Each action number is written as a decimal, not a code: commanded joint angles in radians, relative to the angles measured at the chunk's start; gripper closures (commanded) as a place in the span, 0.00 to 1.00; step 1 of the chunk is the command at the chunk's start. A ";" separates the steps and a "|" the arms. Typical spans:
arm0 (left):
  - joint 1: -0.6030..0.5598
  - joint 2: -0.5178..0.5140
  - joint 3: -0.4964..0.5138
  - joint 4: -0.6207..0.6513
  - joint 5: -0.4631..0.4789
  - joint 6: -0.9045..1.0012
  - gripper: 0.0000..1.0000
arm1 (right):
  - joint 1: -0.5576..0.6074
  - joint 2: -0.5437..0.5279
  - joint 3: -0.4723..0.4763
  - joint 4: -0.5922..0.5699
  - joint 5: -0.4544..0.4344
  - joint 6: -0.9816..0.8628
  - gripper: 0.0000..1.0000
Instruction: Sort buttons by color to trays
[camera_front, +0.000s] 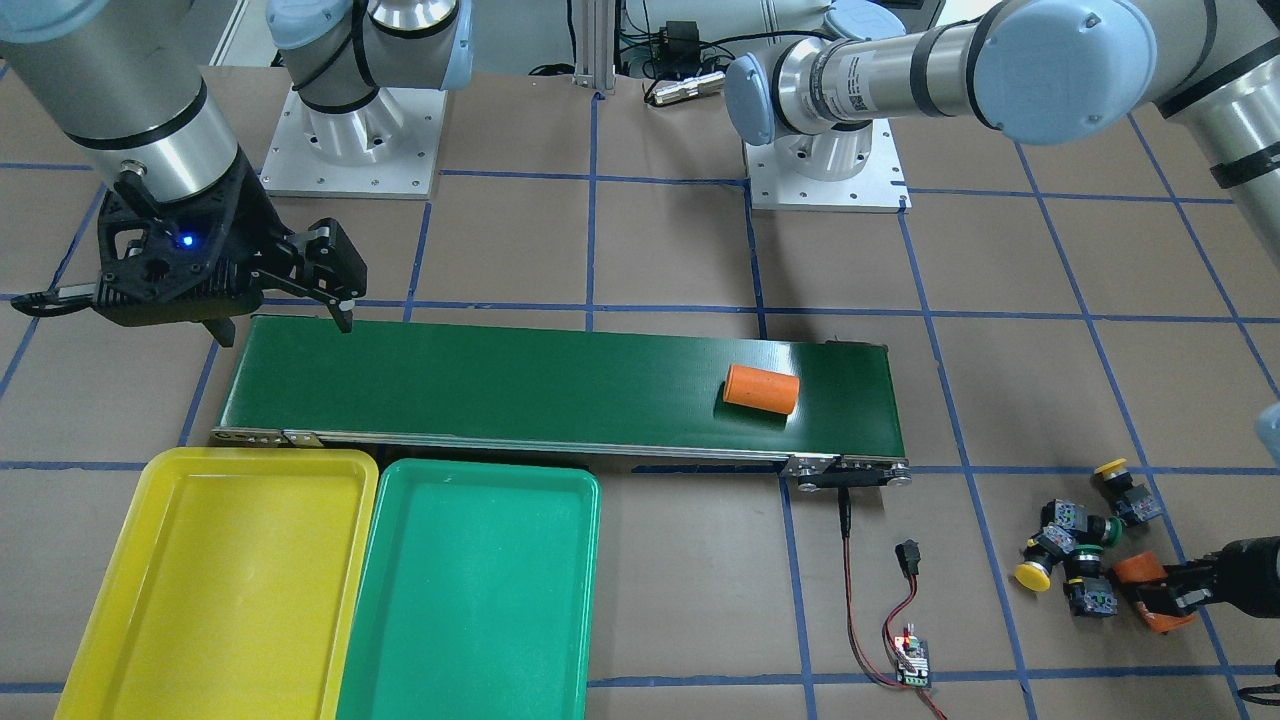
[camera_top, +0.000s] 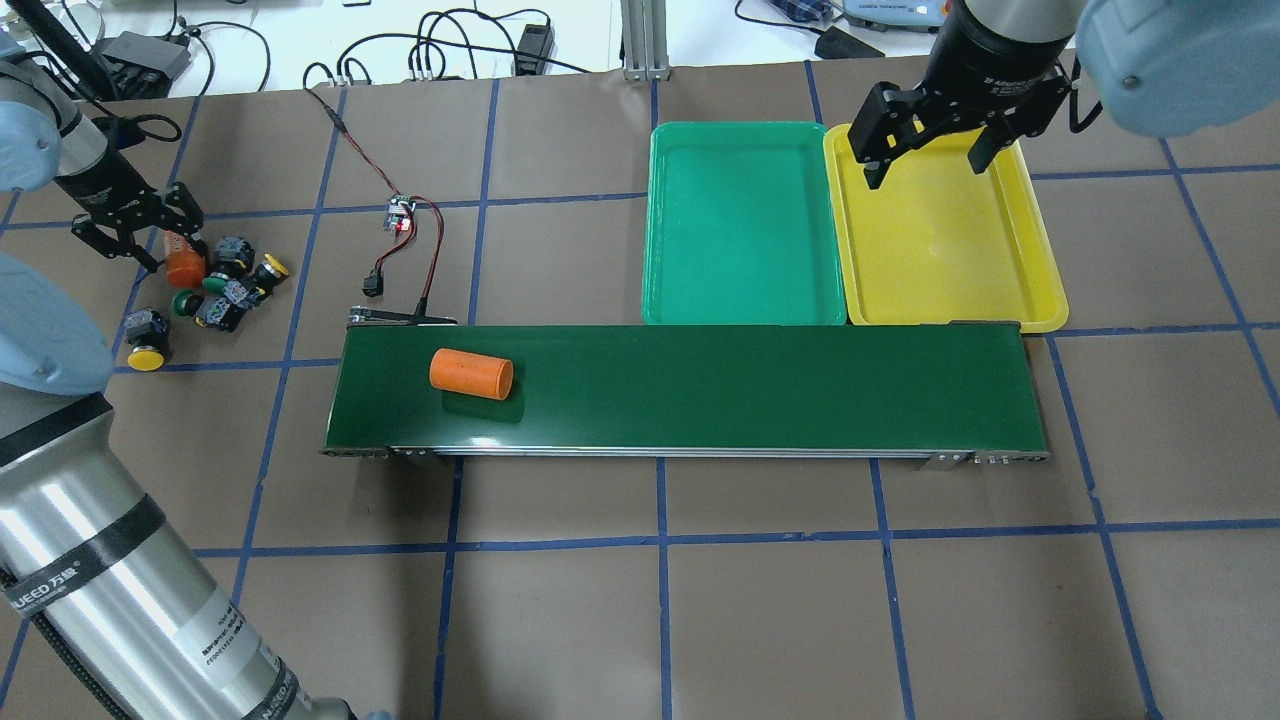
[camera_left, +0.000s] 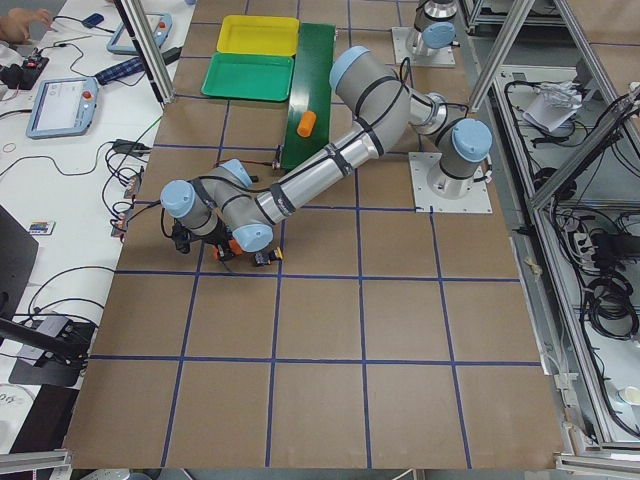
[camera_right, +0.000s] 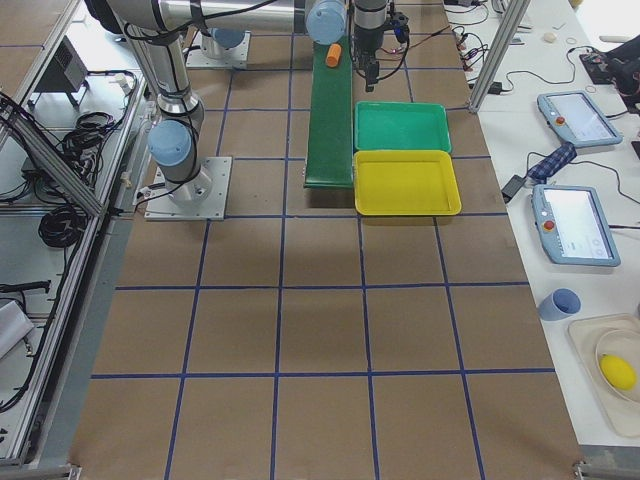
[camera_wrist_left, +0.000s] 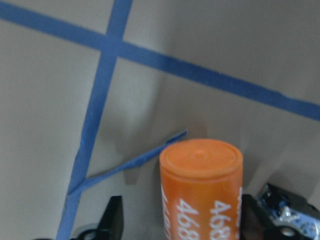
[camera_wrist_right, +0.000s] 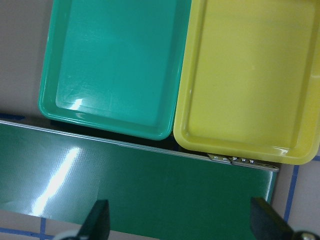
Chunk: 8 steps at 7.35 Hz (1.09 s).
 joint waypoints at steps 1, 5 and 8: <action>0.005 0.003 0.007 0.006 -0.009 -0.006 1.00 | 0.000 0.000 0.000 0.000 0.000 0.000 0.00; -0.180 0.218 0.040 -0.372 -0.015 -0.570 1.00 | -0.001 0.000 0.000 0.000 0.000 0.000 0.00; -0.351 0.346 -0.081 -0.534 -0.097 -1.054 1.00 | 0.000 0.000 0.000 0.000 0.000 0.002 0.00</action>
